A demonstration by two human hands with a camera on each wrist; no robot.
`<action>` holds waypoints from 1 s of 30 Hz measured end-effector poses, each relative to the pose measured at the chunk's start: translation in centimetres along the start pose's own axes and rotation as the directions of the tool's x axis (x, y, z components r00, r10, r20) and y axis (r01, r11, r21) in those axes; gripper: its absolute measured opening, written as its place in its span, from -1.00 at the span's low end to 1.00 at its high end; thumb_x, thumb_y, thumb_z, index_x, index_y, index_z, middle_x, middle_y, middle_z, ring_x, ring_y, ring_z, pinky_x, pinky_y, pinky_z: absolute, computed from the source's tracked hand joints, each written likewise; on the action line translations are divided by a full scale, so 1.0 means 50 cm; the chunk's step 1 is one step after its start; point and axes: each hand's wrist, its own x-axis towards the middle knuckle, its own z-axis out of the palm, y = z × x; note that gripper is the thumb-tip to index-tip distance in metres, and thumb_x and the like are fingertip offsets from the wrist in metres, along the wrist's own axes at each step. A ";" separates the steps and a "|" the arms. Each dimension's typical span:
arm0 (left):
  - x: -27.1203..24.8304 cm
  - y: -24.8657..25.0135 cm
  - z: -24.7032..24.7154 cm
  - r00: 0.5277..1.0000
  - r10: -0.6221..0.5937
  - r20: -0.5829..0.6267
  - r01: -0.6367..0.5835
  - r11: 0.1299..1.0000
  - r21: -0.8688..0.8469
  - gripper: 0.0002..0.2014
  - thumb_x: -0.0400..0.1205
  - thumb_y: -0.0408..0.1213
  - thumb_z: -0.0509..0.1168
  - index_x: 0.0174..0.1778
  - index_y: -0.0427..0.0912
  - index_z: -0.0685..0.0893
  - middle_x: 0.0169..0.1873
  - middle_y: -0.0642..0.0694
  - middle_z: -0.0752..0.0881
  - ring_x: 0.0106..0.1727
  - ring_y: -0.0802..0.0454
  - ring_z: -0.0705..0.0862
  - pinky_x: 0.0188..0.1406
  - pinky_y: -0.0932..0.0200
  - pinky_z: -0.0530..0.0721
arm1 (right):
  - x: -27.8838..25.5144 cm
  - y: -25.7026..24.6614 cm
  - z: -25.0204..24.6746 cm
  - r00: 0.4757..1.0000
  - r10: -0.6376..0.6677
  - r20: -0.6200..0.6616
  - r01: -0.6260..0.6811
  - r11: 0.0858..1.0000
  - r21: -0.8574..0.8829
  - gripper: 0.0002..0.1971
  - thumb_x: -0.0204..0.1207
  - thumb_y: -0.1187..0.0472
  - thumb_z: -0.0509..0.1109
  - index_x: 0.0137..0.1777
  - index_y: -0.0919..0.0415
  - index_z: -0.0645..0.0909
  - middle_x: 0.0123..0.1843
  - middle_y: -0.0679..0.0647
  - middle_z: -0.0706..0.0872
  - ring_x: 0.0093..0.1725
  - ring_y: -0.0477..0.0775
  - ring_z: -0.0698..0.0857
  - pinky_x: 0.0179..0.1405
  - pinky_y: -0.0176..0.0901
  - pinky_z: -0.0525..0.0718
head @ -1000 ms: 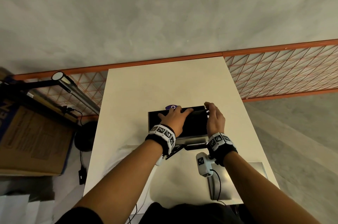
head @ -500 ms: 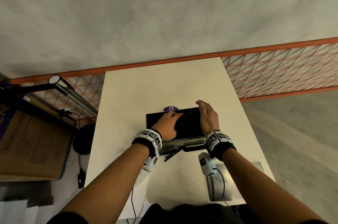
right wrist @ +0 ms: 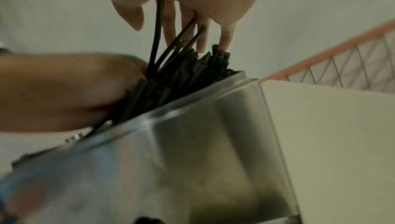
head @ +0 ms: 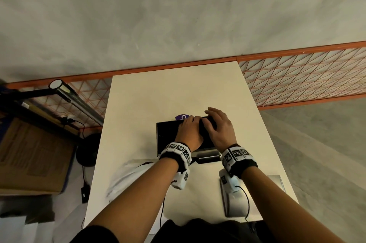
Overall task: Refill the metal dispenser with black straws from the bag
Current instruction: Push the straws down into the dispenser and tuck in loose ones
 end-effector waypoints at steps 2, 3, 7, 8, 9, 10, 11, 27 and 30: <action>-0.004 -0.004 -0.010 0.998 0.054 0.041 -0.050 0.995 -0.086 -0.52 0.59 -0.42 0.28 0.48 -0.18 0.55 0.35 -0.17 0.59 0.42 -0.19 0.56 0.43 -0.12 0.57 | 0.010 0.019 0.013 0.999 0.011 0.033 -0.007 0.993 -0.120 -0.54 0.62 -0.15 0.18 0.32 0.09 0.66 0.43 0.04 0.61 0.44 0.09 0.54 0.45 0.16 0.48; -0.008 -0.010 -0.019 0.993 0.086 0.083 -0.076 0.991 -0.114 -0.46 0.59 -0.43 0.30 0.55 -0.17 0.51 0.42 -0.17 0.55 0.47 -0.18 0.52 0.49 -0.10 0.54 | 0.018 0.026 0.013 0.998 0.055 0.026 -0.051 0.990 -0.135 -0.55 0.63 -0.14 0.17 0.32 0.11 0.66 0.44 0.07 0.60 0.44 0.13 0.54 0.44 0.19 0.48; -0.021 -0.059 -0.059 0.948 0.192 0.253 -0.185 0.981 -0.052 -0.26 0.66 -0.21 0.39 0.77 -0.07 0.27 0.65 -0.09 0.33 0.65 -0.08 0.32 0.64 0.06 0.35 | 0.043 0.048 0.002 0.989 0.148 0.010 -0.145 0.982 -0.124 -0.67 0.71 0.02 0.22 0.32 0.17 0.64 0.45 0.12 0.57 0.43 0.19 0.54 0.40 0.16 0.49; -0.023 -0.076 -0.067 0.937 0.192 0.293 -0.196 0.980 -0.016 -0.22 0.65 -0.12 0.42 0.79 -0.05 0.24 0.67 -0.08 0.30 0.67 -0.07 0.29 0.66 0.07 0.32 | 0.045 0.048 0.002 0.989 0.140 0.038 -0.135 0.983 -0.122 -0.67 0.72 0.03 0.21 0.33 0.17 0.64 0.46 0.12 0.56 0.43 0.18 0.53 0.42 0.12 0.48; -0.024 -0.094 -0.075 0.928 0.181 0.327 -0.199 0.980 0.023 -0.16 0.63 -0.03 0.45 0.80 -0.03 0.21 0.69 -0.06 0.27 0.68 -0.06 0.27 0.67 0.06 0.31 | 0.045 0.045 0.003 0.987 0.140 0.073 -0.132 0.985 -0.110 -0.66 0.73 0.03 0.19 0.35 0.17 0.63 0.48 0.10 0.55 0.45 0.15 0.52 0.44 0.04 0.46; -0.025 -0.112 -0.082 0.920 0.164 0.355 -0.198 0.978 0.063 -0.10 0.60 0.03 0.48 0.81 -0.02 0.18 0.69 -0.06 0.26 0.68 -0.07 0.26 0.67 0.06 0.30 | 0.043 0.040 0.004 0.984 0.149 0.102 -0.140 0.986 -0.087 -0.65 0.74 0.03 0.17 0.36 0.16 0.63 0.49 0.08 0.54 0.46 0.12 0.51 0.45 -0.08 0.42; -0.025 -0.127 -0.089 0.916 0.146 0.374 -0.194 0.976 0.095 -0.05 0.57 0.05 0.51 0.81 -0.03 0.15 0.70 -0.08 0.25 0.68 -0.09 0.26 0.67 0.05 0.30 | 0.039 0.036 0.007 0.979 0.164 0.117 -0.158 0.986 -0.059 -0.64 0.75 0.04 0.16 0.38 0.16 0.63 0.50 0.05 0.54 0.46 0.07 0.51 0.43 -0.21 0.37; -0.024 -0.061 -0.048 0.951 0.054 0.305 -0.157 0.932 0.326 0.08 0.54 -0.56 0.38 0.77 0.32 -0.06 0.57 -0.14 0.39 0.53 -0.27 0.41 0.39 -0.48 0.53 | -0.001 0.016 0.018 0.962 0.258 -0.089 -0.232 0.944 0.233 -0.64 0.71 0.06 0.20 0.33 0.19 0.68 0.36 0.03 0.69 0.37 0.01 0.61 0.35 -0.28 0.44; -0.023 -0.055 -0.040 0.961 0.104 0.256 -0.192 0.918 0.347 0.08 0.54 -0.56 0.37 0.77 0.33 -0.06 0.55 -0.15 0.41 0.55 -0.24 0.41 0.38 -0.36 0.57 | 0.001 0.007 0.011 0.929 0.344 -0.138 -0.283 0.899 0.334 -0.54 0.62 -0.06 0.14 0.31 0.15 0.69 0.30 0.02 0.73 0.29 -0.04 0.63 0.35 -0.14 0.53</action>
